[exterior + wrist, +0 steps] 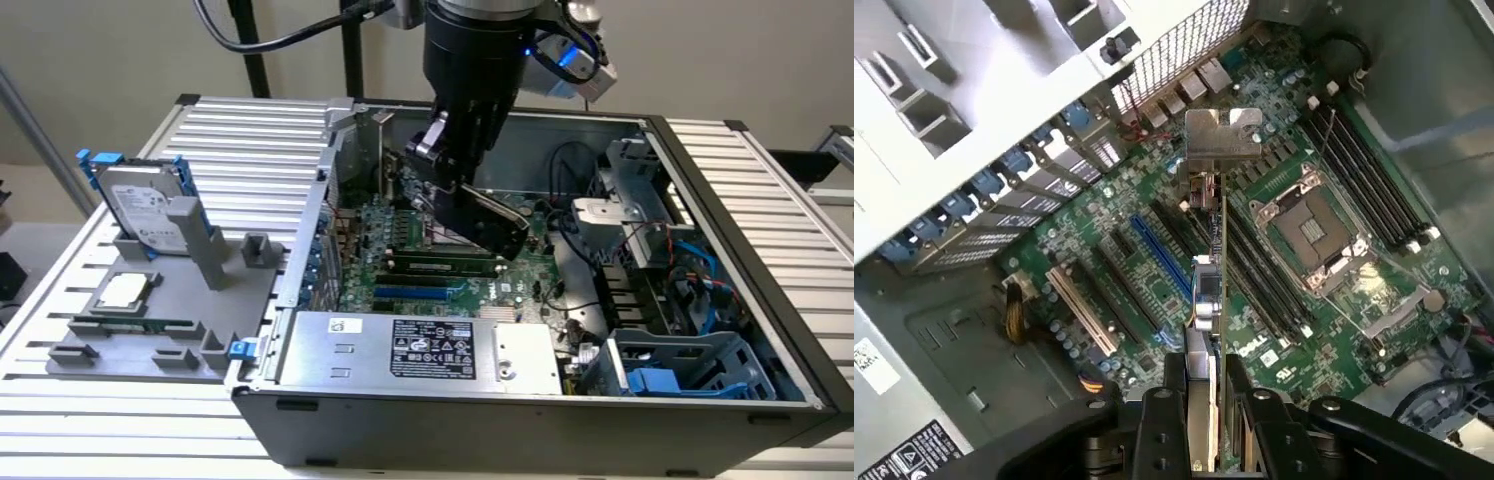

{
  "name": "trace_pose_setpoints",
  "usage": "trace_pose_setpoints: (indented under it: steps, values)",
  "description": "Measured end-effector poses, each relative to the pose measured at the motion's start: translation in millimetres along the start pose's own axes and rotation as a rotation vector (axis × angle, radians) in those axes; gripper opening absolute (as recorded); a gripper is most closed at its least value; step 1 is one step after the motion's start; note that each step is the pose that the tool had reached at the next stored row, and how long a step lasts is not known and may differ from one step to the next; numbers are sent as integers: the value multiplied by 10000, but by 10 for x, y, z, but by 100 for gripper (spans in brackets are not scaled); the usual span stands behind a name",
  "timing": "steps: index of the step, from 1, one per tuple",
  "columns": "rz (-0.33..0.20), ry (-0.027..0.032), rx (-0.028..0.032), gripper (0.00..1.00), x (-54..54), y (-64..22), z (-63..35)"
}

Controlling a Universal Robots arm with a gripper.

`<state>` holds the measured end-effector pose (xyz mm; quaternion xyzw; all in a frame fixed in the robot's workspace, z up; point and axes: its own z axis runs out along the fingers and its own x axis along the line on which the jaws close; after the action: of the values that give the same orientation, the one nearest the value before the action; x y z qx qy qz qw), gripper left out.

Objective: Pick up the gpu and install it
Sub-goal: 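Insert the gpu into the slot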

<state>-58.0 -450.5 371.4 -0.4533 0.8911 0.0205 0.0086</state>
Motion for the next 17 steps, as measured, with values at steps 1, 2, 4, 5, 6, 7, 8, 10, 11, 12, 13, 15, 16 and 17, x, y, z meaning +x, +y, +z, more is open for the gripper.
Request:
trace_pose_setpoints:
  steps: [1,2,4,5,6,7,8,10,11,12,13,15,16,17]
  values:
    - [-332,11,-11,0,1,0,11]
    - [-524,16,-17,0,1,0,18]
    - [-888,27,-30,0,1,-1,32]
    - [-1069,31,-36,0,1,-1,39]
    - [-1247,35,-42,0,2,-1,47]
    - [-1428,41,-49,0,2,-2,54]
    - [-1612,47,-54,0,2,-2,62]
    - [-1983,57,-67,0,3,-2,77]
    - [-2156,63,-73,0,3,-2,85]
    - [-2337,68,-79,0,3,-3,93]
    - [-2521,74,-85,0,3,-3,101]
    - [-2891,84,-98,0,4,-3,117]
    - [-3077,89,-104,0,4,-4,125]
    - [-3257,94,-111,0,5,-4,133]
